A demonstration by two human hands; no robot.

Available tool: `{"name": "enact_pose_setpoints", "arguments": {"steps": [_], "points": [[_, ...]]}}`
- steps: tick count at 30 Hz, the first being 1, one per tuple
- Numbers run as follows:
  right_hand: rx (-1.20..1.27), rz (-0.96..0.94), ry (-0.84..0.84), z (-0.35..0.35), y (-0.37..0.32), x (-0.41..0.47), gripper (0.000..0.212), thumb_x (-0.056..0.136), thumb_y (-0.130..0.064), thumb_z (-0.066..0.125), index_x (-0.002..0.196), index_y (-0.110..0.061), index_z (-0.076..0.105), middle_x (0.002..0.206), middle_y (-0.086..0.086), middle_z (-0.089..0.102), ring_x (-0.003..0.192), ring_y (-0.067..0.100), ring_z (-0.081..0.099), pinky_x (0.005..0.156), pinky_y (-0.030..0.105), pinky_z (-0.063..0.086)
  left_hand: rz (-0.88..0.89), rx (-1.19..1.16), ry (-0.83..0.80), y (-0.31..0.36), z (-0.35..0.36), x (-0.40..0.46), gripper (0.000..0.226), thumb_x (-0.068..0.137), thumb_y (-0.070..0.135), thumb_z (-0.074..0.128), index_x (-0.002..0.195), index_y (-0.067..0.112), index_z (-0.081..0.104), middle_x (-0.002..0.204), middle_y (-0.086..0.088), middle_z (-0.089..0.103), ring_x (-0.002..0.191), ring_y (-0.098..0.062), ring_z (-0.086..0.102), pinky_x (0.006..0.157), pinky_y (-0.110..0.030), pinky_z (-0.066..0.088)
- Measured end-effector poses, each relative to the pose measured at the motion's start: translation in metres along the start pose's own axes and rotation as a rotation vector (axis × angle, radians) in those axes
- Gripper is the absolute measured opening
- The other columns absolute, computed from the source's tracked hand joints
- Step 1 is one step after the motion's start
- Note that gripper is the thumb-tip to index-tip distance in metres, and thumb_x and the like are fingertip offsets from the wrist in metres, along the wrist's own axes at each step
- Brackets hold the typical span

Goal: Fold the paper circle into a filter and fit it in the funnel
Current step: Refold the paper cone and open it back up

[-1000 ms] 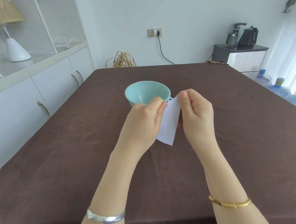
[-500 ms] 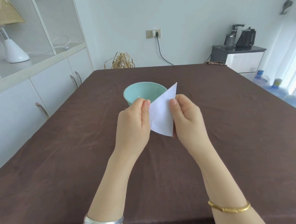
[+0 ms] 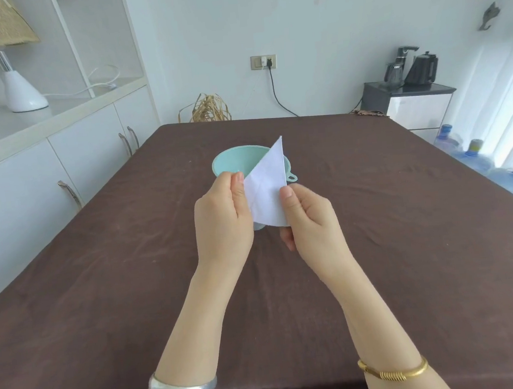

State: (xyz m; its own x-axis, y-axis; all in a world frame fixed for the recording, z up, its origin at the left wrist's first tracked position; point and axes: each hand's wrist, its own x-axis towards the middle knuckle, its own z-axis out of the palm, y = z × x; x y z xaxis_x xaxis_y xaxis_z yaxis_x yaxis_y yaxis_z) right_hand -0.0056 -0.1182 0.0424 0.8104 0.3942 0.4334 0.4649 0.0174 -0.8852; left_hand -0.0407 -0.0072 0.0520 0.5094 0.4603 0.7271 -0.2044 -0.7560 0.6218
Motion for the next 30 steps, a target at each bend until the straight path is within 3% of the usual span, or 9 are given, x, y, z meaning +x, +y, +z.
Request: {"name": "enact_pose_setpoints", "arguments": {"steps": [5,9,11,13,15,17,21,25,30], "points": [[0.032,0.053,-0.134,-0.004,-0.002,-0.003,0.036,0.098,-0.016,0.040,0.064,-0.018,0.050,0.051,-0.015,0.054,0.045,0.003,0.042,0.048,0.011,0.037,-0.020,0.010,0.063,-0.003,-0.003,0.002,0.024,0.092,0.020,0.034,0.070,0.015,0.040,0.051,0.017,0.033,0.043,-0.007,0.035,0.045,-0.012,0.030],[-0.022,0.036,-0.104,-0.007,-0.001,-0.002,0.039,0.098,-0.017,0.043,0.059,-0.018,0.045,0.046,-0.015,0.048,0.042,0.002,0.038,0.045,0.010,0.033,-0.039,0.021,0.042,-0.005,-0.001,0.000,0.026,0.095,0.017,0.036,0.070,0.013,0.041,0.052,0.015,0.036,0.045,-0.008,0.037,0.046,-0.020,0.027],[-0.033,0.031,-0.082,-0.009,-0.001,-0.001,0.038,0.097,-0.017,0.045,0.058,-0.017,0.046,0.044,-0.014,0.048,0.041,0.003,0.037,0.044,0.010,0.032,-0.035,0.054,-0.012,-0.005,-0.002,0.000,0.021,0.096,0.013,0.041,0.078,0.009,0.050,0.061,0.009,0.048,0.055,-0.012,0.044,0.052,-0.023,0.028],[-0.048,0.023,-0.059,-0.012,0.001,-0.001,0.037,0.096,-0.018,0.048,0.059,-0.013,0.049,0.043,-0.014,0.048,0.040,0.003,0.037,0.043,0.010,0.031,0.015,0.132,-0.033,-0.003,-0.005,0.001,0.011,0.092,0.010,0.049,0.096,0.005,0.058,0.084,-0.004,0.060,0.075,-0.022,0.052,0.067,-0.028,0.038],[-0.084,0.004,-0.043,-0.013,0.002,-0.001,0.034,0.094,-0.020,0.053,0.062,-0.006,0.051,0.043,-0.013,0.047,0.043,0.004,0.036,0.044,0.013,0.031,0.089,0.166,-0.011,0.002,-0.007,0.001,0.012,0.088,0.009,0.055,0.096,0.004,0.062,0.092,-0.007,0.060,0.083,-0.026,0.050,0.071,-0.024,0.035],[-0.111,-0.028,-0.025,-0.012,0.001,-0.001,0.033,0.091,-0.021,0.057,0.061,-0.007,0.052,0.044,-0.011,0.046,0.045,0.005,0.035,0.045,0.015,0.030,0.102,0.096,-0.017,0.009,-0.008,0.002,0.014,0.087,0.016,0.054,0.090,0.006,0.063,0.088,0.002,0.057,0.080,-0.024,0.051,0.069,-0.021,0.036],[-0.127,-0.109,0.036,-0.008,-0.004,-0.002,0.044,0.087,-0.019,0.063,0.051,-0.028,0.039,0.042,-0.013,0.040,0.043,0.005,0.032,0.043,0.010,0.025,-0.110,-0.145,-0.160,0.017,-0.007,0.003,0.029,0.080,0.045,0.054,0.092,0.020,0.057,0.093,0.009,0.061,0.083,-0.015,0.060,0.070,-0.026,0.047],[-0.100,-0.111,0.047,-0.007,-0.005,-0.003,0.043,0.085,-0.020,0.065,0.051,-0.031,0.040,0.045,-0.013,0.042,0.044,0.004,0.032,0.044,0.010,0.026,-0.240,-0.308,-0.202,0.015,-0.005,0.003,0.014,0.078,0.036,0.061,0.078,0.027,0.051,0.079,0.013,0.061,0.064,0.001,0.059,0.060,-0.014,0.046],[-0.048,-0.079,0.065,-0.009,-0.005,-0.005,0.039,0.086,-0.021,0.065,0.054,-0.014,0.043,0.047,-0.011,0.037,0.045,0.004,0.029,0.044,0.011,0.024,-0.318,-0.437,-0.171,0.015,-0.003,0.003,0.005,0.072,0.028,0.053,0.073,0.023,0.050,0.073,0.010,0.057,0.056,0.005,0.052,0.051,-0.006,0.039]]}}
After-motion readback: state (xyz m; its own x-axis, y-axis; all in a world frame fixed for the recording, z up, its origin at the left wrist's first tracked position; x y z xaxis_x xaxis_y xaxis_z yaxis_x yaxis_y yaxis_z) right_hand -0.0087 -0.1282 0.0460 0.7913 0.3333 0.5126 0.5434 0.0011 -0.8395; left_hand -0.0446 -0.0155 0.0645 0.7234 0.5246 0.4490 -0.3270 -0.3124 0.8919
